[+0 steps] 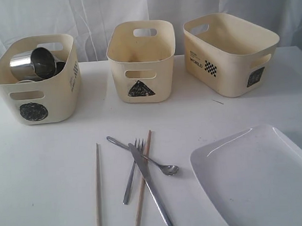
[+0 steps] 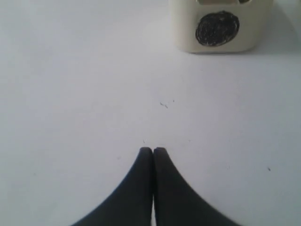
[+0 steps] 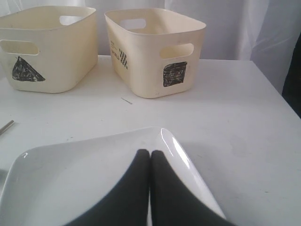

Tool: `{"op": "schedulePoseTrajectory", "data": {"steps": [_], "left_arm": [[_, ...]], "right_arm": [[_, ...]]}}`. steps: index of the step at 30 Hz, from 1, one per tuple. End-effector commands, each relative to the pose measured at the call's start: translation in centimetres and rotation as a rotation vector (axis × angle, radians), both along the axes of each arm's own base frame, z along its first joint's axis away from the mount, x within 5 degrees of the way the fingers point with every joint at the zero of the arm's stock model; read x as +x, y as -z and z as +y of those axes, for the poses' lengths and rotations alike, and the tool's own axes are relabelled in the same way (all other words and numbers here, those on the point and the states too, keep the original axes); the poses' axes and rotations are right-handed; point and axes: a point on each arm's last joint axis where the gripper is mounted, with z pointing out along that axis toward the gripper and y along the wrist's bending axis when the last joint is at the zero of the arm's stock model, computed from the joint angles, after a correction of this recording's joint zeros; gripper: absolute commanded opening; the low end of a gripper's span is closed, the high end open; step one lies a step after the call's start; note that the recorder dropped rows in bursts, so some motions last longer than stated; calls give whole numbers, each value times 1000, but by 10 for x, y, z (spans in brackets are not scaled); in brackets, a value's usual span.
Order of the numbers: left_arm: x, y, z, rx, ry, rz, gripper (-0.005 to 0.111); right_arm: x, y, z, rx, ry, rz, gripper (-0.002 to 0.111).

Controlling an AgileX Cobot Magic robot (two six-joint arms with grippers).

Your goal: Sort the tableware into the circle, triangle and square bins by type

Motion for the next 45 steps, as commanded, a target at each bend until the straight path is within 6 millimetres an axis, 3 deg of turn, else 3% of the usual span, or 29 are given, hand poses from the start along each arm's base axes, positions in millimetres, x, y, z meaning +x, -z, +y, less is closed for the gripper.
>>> {"op": "schedulePoseTrajectory", "data": {"steps": [1,21,25,28,31,32,37,40,42,45], "left_arm": [[0,5,-2,-54,7,-2,0],[0,5,-2,-52,8,-5,0],[0,5,-2,-52,8,-5,0],[0,5,-2,-50,7,-3,0],[0,5,-2,-50,7,-3,0],[0,5,-2,-50,7,-3,0],[0,5,-2,-42,10,-2,0],[0,5,-2,-42,10,-2,0],[0,5,-2,-42,10,-2,0],[0,5,-2,-42,10,-2,0]], "right_arm": [[0,0,0,-9,5,-3,0],[0,0,0,-9,5,-3,0],[0,-3,-1,-139,-17,-37,0],[1,-22,1,62,1,-250,0],[-2,-40,-4,759,27,-488,0],[-4,-46,-7,894,23,-560,0],[-18,-67,-24,1018,54,-915,0],[-25,-76,-32,1273,27,-1046,0],[-26,-94,-32,1424,-36,-1066,0],[-18,-137,-22,1325,-111,-987,0]]}}
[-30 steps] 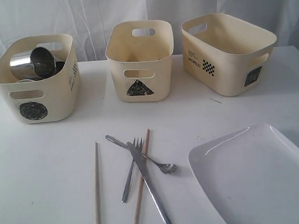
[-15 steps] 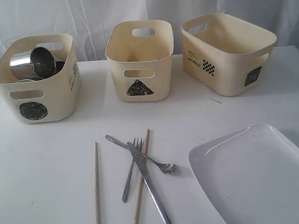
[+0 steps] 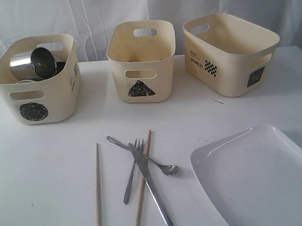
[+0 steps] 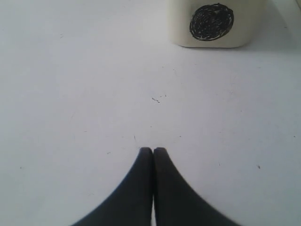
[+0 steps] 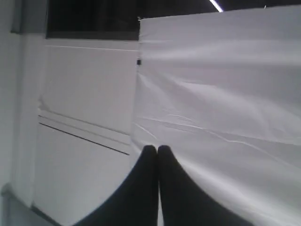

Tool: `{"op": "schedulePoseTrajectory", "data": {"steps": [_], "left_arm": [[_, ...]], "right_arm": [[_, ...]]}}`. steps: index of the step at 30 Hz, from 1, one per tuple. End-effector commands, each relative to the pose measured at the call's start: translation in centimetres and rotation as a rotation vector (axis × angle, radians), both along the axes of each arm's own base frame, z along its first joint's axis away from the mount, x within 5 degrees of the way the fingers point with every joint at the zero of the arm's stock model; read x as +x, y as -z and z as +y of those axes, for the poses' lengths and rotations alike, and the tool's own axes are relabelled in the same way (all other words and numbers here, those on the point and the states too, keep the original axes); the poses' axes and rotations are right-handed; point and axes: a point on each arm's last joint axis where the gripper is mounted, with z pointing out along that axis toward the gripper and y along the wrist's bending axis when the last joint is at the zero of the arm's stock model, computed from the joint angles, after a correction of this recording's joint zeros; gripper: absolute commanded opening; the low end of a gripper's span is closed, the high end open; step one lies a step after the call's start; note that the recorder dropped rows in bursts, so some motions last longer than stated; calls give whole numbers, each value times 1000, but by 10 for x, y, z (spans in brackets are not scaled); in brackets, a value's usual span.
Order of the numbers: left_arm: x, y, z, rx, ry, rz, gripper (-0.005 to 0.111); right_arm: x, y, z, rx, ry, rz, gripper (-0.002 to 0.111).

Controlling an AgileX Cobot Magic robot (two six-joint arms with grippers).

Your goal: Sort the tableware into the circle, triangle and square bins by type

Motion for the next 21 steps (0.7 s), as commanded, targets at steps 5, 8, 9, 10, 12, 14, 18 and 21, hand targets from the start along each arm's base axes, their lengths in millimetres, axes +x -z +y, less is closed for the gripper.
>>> {"op": "schedulePoseTrajectory", "data": {"steps": [5,8,9,10,12,14,18,21], "left_arm": [[0,1,0,-2,1,-6,0],[0,1,0,-2,1,-6,0],[0,1,0,-2,1,-6,0],[0,1,0,-2,1,-6,0],[0,1,0,-2,1,-6,0],[0,1,0,-2,1,-6,0],[0,1,0,-2,1,-6,0],[0,1,0,-2,1,-6,0]], "right_arm": [[33,-146,36,-706,82,-40,0],[80,-170,54,-1129,154,28,0],[102,-166,55,-1204,135,85,0],[125,-158,56,-1254,96,153,0],[168,-128,53,-1289,4,351,0],[209,-83,40,-1332,-56,687,0],[230,-3,6,-1218,-93,1475,0],[217,28,-10,-1194,-132,1905,0]]}}
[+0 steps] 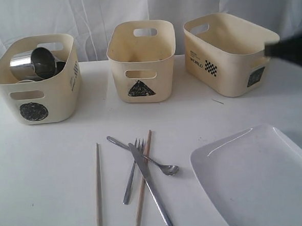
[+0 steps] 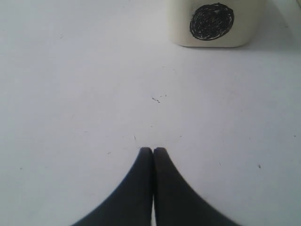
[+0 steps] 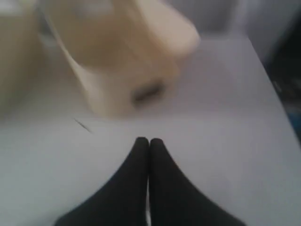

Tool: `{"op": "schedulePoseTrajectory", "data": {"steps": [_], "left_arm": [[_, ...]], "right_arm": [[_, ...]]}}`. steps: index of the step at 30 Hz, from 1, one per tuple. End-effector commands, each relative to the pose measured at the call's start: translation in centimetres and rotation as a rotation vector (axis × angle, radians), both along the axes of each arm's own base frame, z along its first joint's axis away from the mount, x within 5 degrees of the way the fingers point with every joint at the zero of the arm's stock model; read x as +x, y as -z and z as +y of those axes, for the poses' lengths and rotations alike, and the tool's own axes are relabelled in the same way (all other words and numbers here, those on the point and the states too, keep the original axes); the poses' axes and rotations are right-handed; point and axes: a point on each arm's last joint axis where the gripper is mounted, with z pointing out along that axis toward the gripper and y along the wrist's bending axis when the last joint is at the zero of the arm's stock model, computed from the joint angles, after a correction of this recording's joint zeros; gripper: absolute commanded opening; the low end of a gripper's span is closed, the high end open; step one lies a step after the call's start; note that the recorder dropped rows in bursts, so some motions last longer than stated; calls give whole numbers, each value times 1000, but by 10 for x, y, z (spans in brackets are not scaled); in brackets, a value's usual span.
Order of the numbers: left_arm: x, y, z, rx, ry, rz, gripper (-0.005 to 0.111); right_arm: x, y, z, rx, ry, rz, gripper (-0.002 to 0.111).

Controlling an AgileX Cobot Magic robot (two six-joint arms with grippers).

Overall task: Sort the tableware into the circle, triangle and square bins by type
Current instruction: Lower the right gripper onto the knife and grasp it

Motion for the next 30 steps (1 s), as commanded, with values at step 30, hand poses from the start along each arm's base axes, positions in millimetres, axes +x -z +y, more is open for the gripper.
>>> {"op": "schedulePoseTrajectory", "data": {"steps": [30], "left_arm": [[0,1,0,-6,0,-6,0]], "right_arm": [[25,117,249,43,-781,882,44]]}}
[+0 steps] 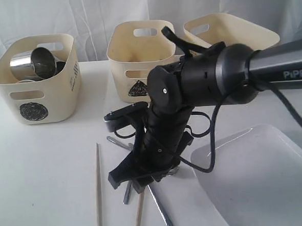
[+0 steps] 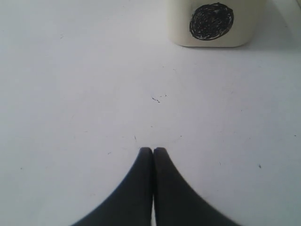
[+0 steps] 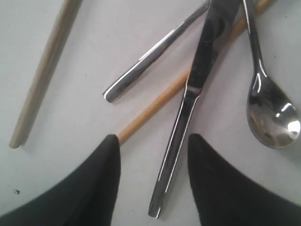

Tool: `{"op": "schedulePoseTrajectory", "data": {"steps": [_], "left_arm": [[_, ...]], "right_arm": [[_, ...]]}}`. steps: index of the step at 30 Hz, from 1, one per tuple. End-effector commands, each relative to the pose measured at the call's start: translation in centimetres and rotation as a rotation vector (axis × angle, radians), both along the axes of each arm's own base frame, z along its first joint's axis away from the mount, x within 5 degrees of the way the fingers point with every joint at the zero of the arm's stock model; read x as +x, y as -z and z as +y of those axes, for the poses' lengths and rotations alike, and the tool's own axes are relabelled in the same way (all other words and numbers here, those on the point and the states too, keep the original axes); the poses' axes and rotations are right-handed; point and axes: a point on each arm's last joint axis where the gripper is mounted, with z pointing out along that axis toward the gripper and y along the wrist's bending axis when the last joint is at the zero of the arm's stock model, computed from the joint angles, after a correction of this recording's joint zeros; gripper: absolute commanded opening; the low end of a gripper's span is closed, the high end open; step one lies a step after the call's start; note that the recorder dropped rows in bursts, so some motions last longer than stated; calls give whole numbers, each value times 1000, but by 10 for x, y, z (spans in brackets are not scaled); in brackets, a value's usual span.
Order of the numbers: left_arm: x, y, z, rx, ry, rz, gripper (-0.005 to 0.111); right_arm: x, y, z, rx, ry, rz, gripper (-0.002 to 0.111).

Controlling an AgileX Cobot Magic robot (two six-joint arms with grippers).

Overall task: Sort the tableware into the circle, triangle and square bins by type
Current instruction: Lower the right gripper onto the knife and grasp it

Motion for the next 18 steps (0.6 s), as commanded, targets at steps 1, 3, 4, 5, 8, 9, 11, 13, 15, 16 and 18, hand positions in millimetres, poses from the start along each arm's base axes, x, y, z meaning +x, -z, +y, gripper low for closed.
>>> {"op": "schedulePoseTrajectory", "data": {"steps": [1,3,4,5,8,9,11,13,15,16,18], "left_arm": [[0,1,0,-8,-1,-6,0],[0,1,0,-8,-1,-6,0],[0,1,0,-8,-1,-6,0],[0,1,0,-8,-1,-6,0],[0,1,0,-8,-1,-6,0],[0,1,0,-8,-1,-6,0],[0,1,0,-8,-1,-6,0],[0,1,0,-8,-1,-6,0],[0,1,0,-8,-1,-6,0],[0,1,0,-8,-1,-6,0],[0,1,0,-8,-1,-6,0]], "right_arm": [[4,17,3,-12,19,23,44],[5,24,4,-23,25,40,44],[5,26,4,-27,25,45,44],[5,30,4,-32,25,52,44],[5,33,4,-39,24,59,44],[5,34,4,-42,23,60,44],[6,37,3,-56,14,59,44],[6,41,2,-77,1,56,43],[7,47,2,-91,-4,65,41],[7,49,2,-95,-4,71,40],[7,56,2,-106,-5,85,38]]}}
